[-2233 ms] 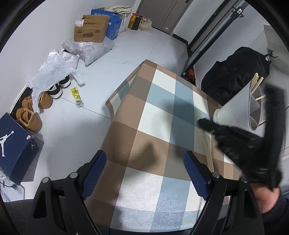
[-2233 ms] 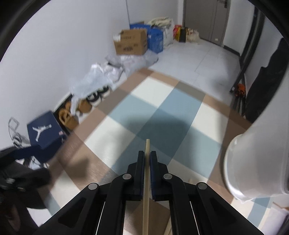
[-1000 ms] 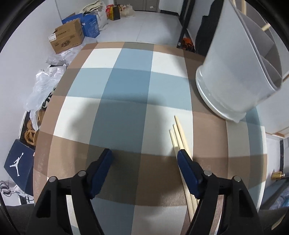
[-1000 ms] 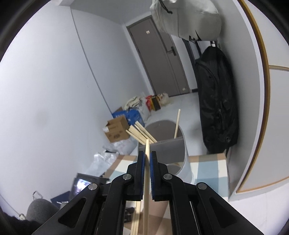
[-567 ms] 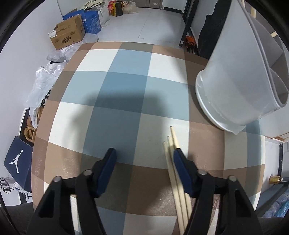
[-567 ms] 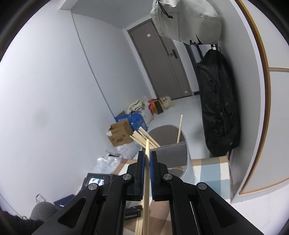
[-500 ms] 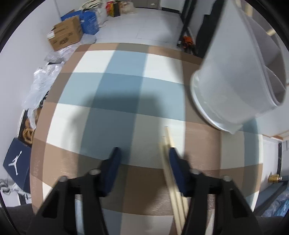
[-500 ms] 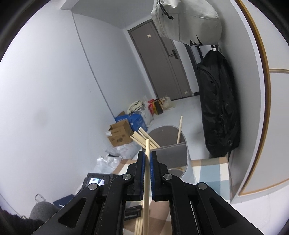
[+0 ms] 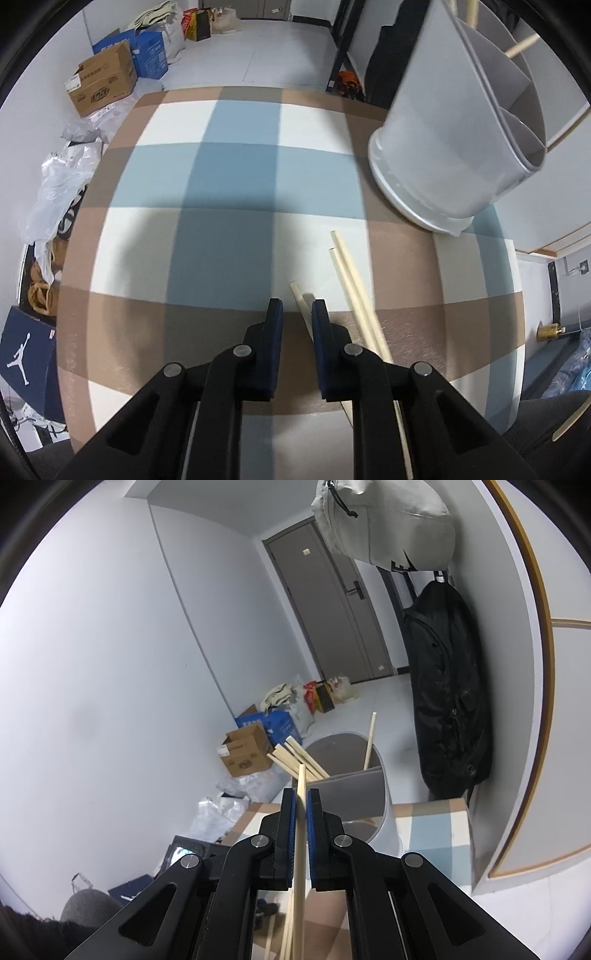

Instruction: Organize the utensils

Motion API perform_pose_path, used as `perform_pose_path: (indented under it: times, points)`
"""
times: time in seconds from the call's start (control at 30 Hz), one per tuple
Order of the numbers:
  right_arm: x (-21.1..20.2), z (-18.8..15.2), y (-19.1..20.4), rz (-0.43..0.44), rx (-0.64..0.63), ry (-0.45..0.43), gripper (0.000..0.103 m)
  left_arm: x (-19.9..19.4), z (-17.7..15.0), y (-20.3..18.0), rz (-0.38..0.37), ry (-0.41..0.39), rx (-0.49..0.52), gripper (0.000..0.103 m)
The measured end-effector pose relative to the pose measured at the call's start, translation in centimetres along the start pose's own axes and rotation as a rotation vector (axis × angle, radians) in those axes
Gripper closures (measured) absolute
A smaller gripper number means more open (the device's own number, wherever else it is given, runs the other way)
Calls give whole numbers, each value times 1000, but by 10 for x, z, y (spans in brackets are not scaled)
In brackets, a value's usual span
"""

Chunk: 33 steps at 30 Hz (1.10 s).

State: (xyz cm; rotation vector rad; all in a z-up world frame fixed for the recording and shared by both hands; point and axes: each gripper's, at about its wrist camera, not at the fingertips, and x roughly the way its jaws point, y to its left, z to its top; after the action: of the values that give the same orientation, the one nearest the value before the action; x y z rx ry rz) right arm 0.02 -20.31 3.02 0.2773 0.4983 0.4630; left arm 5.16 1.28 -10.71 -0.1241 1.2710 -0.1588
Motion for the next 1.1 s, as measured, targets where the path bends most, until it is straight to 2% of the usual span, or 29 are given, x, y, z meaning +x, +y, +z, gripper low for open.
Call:
perform_pose_path:
  times: [0.07, 0.17, 0.3, 0.53, 0.63, 0.67, 0.7, 0.9, 0.97, 1.1]
  points:
    - [1, 0, 1, 1, -2, 2, 98, 0, 3, 4, -12, 21, -37, 91]
    - [2, -1, 2, 1, -5, 4, 98, 4, 8, 0, -12, 45, -36, 89]
    - [2, -1, 2, 1, -6, 2, 98, 8, 17, -4, -28, 87, -52, 67]
    - [0, 2, -1, 1, 9, -10, 98, 11, 12, -21, 84, 76, -59, 65]
    - [-3, 4, -1, 8, 9, -20, 98, 11, 3, -30, 156, 40, -31, 74]
    - [-3, 4, -1, 9, 11, -20, 98, 11, 1, -30, 151, 30, -32, 83]
    - [-3, 4, -1, 11, 13, -20, 98, 11, 0, -31, 144, 20, -38, 100]
    - [-6, 3, 1, 10, 6, -22, 98, 6, 4, -15, 79, -32, -91, 102]
    - [-7, 3, 1, 7, 3, -24, 98, -4, 5, -9, 48, -77, -100, 102]
    - [-6, 3, -1, -8, 4, -26, 98, -39, 9, -7, 3, -236, -96, 102]
